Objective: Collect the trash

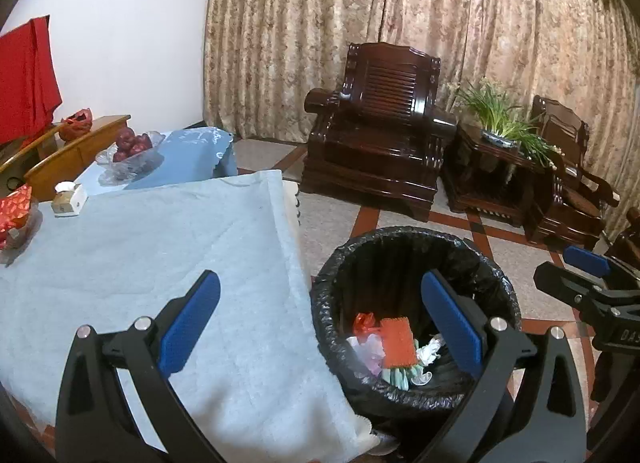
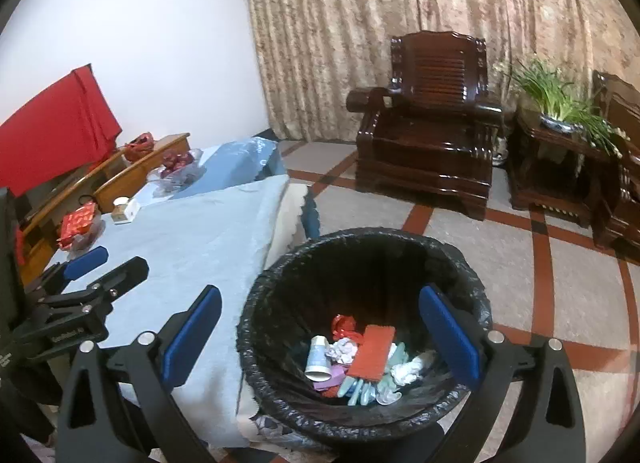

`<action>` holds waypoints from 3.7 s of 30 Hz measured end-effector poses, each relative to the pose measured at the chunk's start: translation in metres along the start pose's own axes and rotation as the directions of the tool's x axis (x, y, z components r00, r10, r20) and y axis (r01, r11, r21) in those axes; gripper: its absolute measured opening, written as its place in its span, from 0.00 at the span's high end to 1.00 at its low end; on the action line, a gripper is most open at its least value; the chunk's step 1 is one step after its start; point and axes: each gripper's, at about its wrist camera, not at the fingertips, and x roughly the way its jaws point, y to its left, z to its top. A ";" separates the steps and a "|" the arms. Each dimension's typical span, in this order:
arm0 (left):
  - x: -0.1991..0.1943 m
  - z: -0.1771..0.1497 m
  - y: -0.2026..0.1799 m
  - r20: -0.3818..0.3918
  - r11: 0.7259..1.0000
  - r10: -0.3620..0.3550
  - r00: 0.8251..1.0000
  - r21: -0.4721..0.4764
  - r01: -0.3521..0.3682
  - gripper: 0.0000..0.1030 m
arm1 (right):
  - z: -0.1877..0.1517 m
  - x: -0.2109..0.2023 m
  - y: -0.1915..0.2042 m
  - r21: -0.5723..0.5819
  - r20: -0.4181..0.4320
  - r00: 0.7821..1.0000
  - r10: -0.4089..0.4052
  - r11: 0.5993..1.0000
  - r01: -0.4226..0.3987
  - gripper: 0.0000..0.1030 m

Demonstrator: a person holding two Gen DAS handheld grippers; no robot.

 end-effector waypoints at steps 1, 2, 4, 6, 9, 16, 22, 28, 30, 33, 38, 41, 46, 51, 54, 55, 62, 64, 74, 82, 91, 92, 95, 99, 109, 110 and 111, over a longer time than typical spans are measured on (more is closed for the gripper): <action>-0.002 0.000 0.000 0.000 1.000 0.001 1.000 -0.001 -0.001 0.05 | 0.000 -0.002 0.003 -0.007 0.004 1.000 0.004 1.000 -0.004 0.06; -0.005 0.000 0.000 0.001 1.000 0.002 1.000 -0.002 -0.002 0.05 | 0.001 -0.004 0.005 -0.012 0.007 1.000 0.007 1.000 -0.007 0.06; -0.010 0.001 0.001 0.000 1.000 0.003 1.000 -0.005 -0.003 0.05 | 0.001 -0.008 0.010 -0.021 0.016 1.000 0.014 1.000 -0.013 0.06; -0.015 0.001 0.001 0.001 1.000 0.009 1.000 -0.002 -0.009 0.05 | 0.003 -0.012 0.015 -0.027 0.026 1.000 0.015 1.000 -0.014 0.06; -0.018 0.003 0.003 0.002 1.000 0.016 1.000 0.005 -0.016 0.05 | 0.005 -0.016 0.018 -0.037 0.036 0.999 0.016 0.999 -0.014 0.06; -0.027 0.003 0.005 0.010 1.000 0.022 1.000 0.003 -0.022 0.05 | 0.006 -0.021 0.027 -0.060 0.052 0.999 0.012 0.998 -0.009 0.06; -0.038 0.004 0.011 0.025 1.000 0.019 1.000 -0.011 -0.019 0.05 | 0.008 -0.023 0.031 -0.071 0.061 0.998 0.009 0.997 -0.005 0.06; -0.045 0.006 0.012 0.038 1.000 0.018 0.999 -0.013 -0.018 0.05 | 0.009 -0.025 0.037 -0.086 0.063 0.998 0.008 0.996 -0.003 0.06; -0.046 0.006 0.011 0.041 1.000 0.019 0.999 -0.012 -0.019 0.05 | 0.009 -0.025 0.039 -0.090 0.064 0.998 0.008 0.996 -0.002 0.06; -0.048 0.006 0.011 0.047 1.000 0.023 0.999 -0.012 -0.022 0.05 | 0.010 -0.026 0.039 -0.095 0.067 0.998 0.009 0.995 -0.003 0.06; -0.051 0.007 0.012 0.054 1.000 0.027 0.998 -0.015 -0.026 0.05 | 0.010 -0.028 0.041 -0.099 0.073 0.997 0.011 0.995 -0.004 0.06; -0.054 0.006 0.011 0.062 0.999 0.032 0.998 -0.016 -0.031 0.05 | 0.010 -0.028 0.044 -0.102 0.078 0.997 0.012 0.995 -0.004 0.06; -0.055 0.008 0.012 0.065 0.999 0.031 0.997 -0.017 -0.030 0.05 | 0.012 -0.030 0.046 -0.104 0.083 0.996 0.012 0.995 -0.004 0.06; -0.056 0.011 0.014 0.070 0.999 0.030 0.997 -0.021 -0.028 0.05 | 0.013 -0.030 0.046 -0.104 0.085 0.996 0.012 0.995 -0.004 0.06; -0.057 0.011 0.015 0.070 0.999 0.030 0.997 -0.023 -0.028 0.05 | 0.012 -0.029 0.046 -0.104 0.084 0.996 0.012 0.995 -0.003 0.06; -0.057 0.011 0.015 0.071 0.999 0.029 0.997 -0.022 -0.028 0.05 | 0.013 -0.029 0.046 -0.104 0.084 0.996 0.012 0.995 -0.003 0.06; -0.056 0.011 0.016 0.070 0.999 0.029 0.997 -0.022 -0.027 0.05 | 0.013 -0.031 0.047 -0.105 0.083 0.996 0.012 0.994 -0.003 0.06; -0.056 0.011 0.015 0.072 0.999 0.029 0.997 -0.022 -0.027 0.05 | 0.012 -0.030 0.046 -0.105 0.084 0.996 0.012 0.994 -0.003 0.06; -0.056 0.009 0.016 0.071 0.999 0.028 0.997 -0.022 -0.027 0.05 | 0.013 -0.030 0.047 -0.106 0.083 0.997 0.011 0.994 -0.002 0.06; -0.055 0.009 0.017 0.071 0.999 0.028 0.997 -0.022 -0.026 0.05 | 0.013 -0.030 0.048 -0.105 0.082 0.997 0.010 0.994 -0.001 0.06; -0.055 0.009 0.018 0.071 0.999 0.028 0.997 -0.024 -0.027 0.05 | 0.013 -0.030 0.048 -0.106 0.083 0.997 0.010 0.994 -0.001 0.06; -0.055 0.010 0.018 0.070 0.999 0.029 0.997 -0.024 -0.027 0.05 | 0.012 -0.030 0.048 -0.106 0.082 0.997 0.010 0.994 -0.002 0.06; -0.055 0.010 0.018 0.071 0.999 0.028 0.997 -0.024 -0.027 0.05 | 0.012 -0.030 0.048 -0.105 0.082 0.997 0.010 0.994 -0.002 0.06; -0.055 0.010 0.018 0.070 0.999 0.028 0.997 -0.024 -0.026 0.05 | 0.012 -0.030 0.048 -0.105 0.082 0.997 0.010 0.994 -0.002 0.06; -0.055 0.009 0.019 0.070 0.999 0.028 0.997 -0.024 -0.026 0.05 | 0.012 -0.030 0.048 -0.106 0.082 0.997 0.010 0.994 -0.001 0.06; -0.055 0.009 0.019 0.070 0.999 0.028 0.997 -0.024 -0.026 0.05 | 0.012 -0.030 0.048 -0.105 0.082 0.997 0.010 0.994 -0.001 0.06; -0.055 0.010 0.019 0.069 0.999 0.028 0.997 -0.025 -0.026 0.05 | 0.012 -0.030 0.048 -0.105 0.081 0.997 0.010 0.995 -0.002 0.06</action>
